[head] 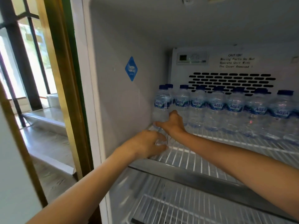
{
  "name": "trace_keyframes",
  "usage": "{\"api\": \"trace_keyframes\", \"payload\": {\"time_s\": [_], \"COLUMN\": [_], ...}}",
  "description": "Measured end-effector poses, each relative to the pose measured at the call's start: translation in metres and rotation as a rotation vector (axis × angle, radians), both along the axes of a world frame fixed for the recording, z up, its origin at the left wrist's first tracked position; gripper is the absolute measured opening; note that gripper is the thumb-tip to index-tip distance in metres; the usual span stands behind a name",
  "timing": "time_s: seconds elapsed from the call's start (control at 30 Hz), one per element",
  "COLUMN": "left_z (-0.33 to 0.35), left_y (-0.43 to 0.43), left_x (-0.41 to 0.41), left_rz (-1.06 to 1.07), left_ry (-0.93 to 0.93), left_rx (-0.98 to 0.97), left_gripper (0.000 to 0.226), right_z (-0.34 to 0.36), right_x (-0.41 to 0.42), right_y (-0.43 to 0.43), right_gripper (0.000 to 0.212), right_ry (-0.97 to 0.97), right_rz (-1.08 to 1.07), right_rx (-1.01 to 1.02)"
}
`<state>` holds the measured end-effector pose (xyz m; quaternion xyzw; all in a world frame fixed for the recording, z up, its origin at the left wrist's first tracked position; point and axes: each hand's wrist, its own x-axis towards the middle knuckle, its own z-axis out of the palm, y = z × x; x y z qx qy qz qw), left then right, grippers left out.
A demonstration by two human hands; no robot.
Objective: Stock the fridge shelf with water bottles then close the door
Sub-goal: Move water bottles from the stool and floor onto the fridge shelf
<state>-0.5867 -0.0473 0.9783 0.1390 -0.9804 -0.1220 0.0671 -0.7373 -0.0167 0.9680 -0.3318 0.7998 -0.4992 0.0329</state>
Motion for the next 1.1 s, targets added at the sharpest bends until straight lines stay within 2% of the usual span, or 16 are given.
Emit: {"api": "trace_keyframes", "payload": {"time_s": [0.07, 0.13, 0.23, 0.3, 0.37, 0.47, 0.57, 0.7, 0.77, 0.87, 0.97, 1.1], "left_z": [0.002, 0.000, -0.014, -0.031, -0.058, -0.119, -0.195, -0.301, -0.354, -0.434, -0.516, -0.641], "left_y": [0.001, 0.004, 0.015, 0.023, 0.028, 0.034, 0.032, 0.028, 0.032, 0.048, 0.067, 0.090], "left_x": [0.007, 0.026, 0.073, 0.119, 0.173, 0.266, 0.366, 0.496, 0.548, 0.605, 0.641, 0.670], "left_rz": [0.019, 0.032, -0.090, -0.170, -0.144, 0.003, 0.211, 0.536, 0.714, 0.942, 1.122, 1.328], "left_ry": [0.186, 0.361, 0.463, 0.546, 0.657, 0.616, 0.381, 0.117, 0.025, -0.045, -0.108, -0.036], "left_rx": [-0.015, 0.006, -0.087, -0.113, -0.101, -0.032, 0.131, 0.410, 0.492, 0.596, 0.711, 0.781], "left_gripper": [0.029, 0.033, 0.034, 0.030, 0.029, 0.031, 0.031, 0.037, 0.027, 0.028, 0.032, 0.028], "right_z": [0.007, 0.019, 0.044, 0.053, 0.049, 0.012, -0.061, -0.194, -0.262, -0.359, -0.471, -0.636], "right_x": [0.005, 0.014, 0.041, 0.077, 0.128, 0.217, 0.304, 0.397, 0.436, 0.491, 0.541, 0.591], "right_y": [0.013, 0.030, 0.062, 0.078, 0.089, 0.097, 0.091, 0.067, 0.060, 0.055, 0.054, 0.058], "right_gripper": [0.079, 0.074, 0.051, 0.033, 0.018, 0.015, 0.016, 0.016, 0.013, 0.025, 0.026, 0.039], "right_ry": [-0.046, -0.053, 0.047, 0.162, 0.220, 0.153, 0.000, -0.226, -0.281, -0.379, -0.457, -0.523], "right_rz": [-0.002, -0.007, -0.035, 0.019, 0.133, 0.370, 0.506, 0.592, 0.624, 0.651, 0.677, 0.736], "right_rx": [0.046, 0.163, 0.280, 0.207, 0.069, -0.062, -0.033, 0.198, 0.326, 0.489, 0.609, 0.758]}}
